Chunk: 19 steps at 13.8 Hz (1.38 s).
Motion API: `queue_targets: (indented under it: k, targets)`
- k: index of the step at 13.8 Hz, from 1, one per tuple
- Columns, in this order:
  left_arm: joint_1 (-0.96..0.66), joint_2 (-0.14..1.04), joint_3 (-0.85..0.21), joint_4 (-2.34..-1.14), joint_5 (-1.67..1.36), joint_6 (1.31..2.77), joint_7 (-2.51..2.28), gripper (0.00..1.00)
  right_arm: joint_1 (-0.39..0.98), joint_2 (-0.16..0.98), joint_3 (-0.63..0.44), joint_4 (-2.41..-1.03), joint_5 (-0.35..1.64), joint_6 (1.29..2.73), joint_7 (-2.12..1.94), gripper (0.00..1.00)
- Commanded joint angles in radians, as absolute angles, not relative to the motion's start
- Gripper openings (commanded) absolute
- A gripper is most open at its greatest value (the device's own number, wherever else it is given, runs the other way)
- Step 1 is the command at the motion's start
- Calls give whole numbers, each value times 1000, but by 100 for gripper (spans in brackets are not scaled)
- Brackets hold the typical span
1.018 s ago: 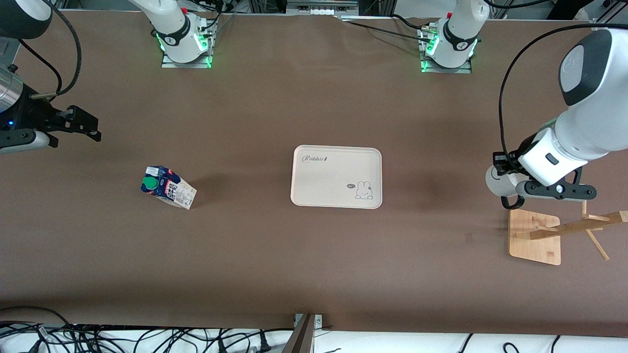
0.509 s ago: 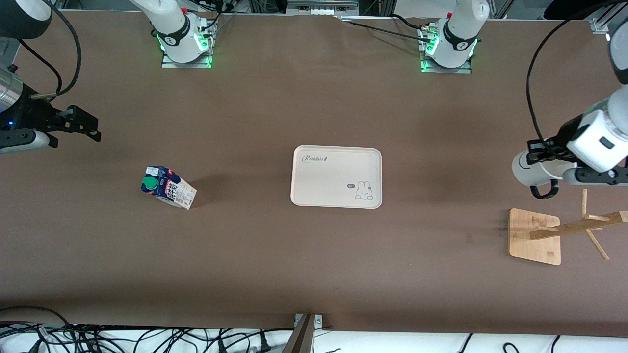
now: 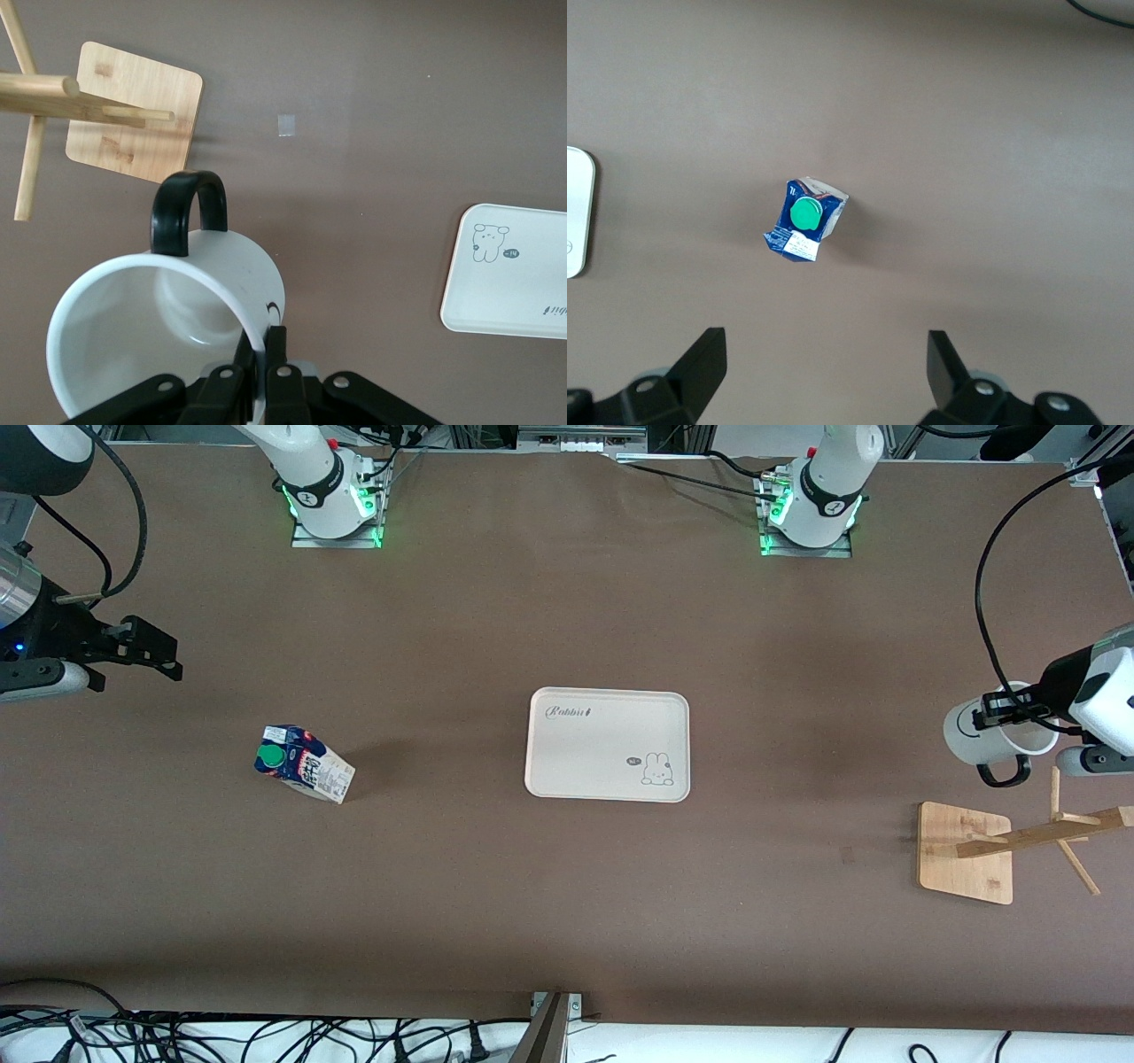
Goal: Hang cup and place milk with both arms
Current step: 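Move the mug around the stand, aligning its handle with a peg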
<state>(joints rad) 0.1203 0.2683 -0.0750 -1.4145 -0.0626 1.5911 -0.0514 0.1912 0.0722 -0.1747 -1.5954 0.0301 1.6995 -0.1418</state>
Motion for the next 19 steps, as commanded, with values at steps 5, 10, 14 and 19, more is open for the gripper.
queue_targets:
  k: [5,10,14,19]
  targets:
    - [184,299,-80,-1408,-172,1703,-18,0,183,77,-166,-1580,17,1694,-127,100]
    - [190,387,-80,-1270,-178,1695,41,0,183,77,-166,-1580,17,1692,-127,100]
    - [202,390,-78,-1267,-173,1703,51,0,183,77,-166,-1580,17,1692,-127,100]
    - [238,390,-78,-1270,-176,1700,72,0,183,77,-166,-1580,17,1690,-127,100]
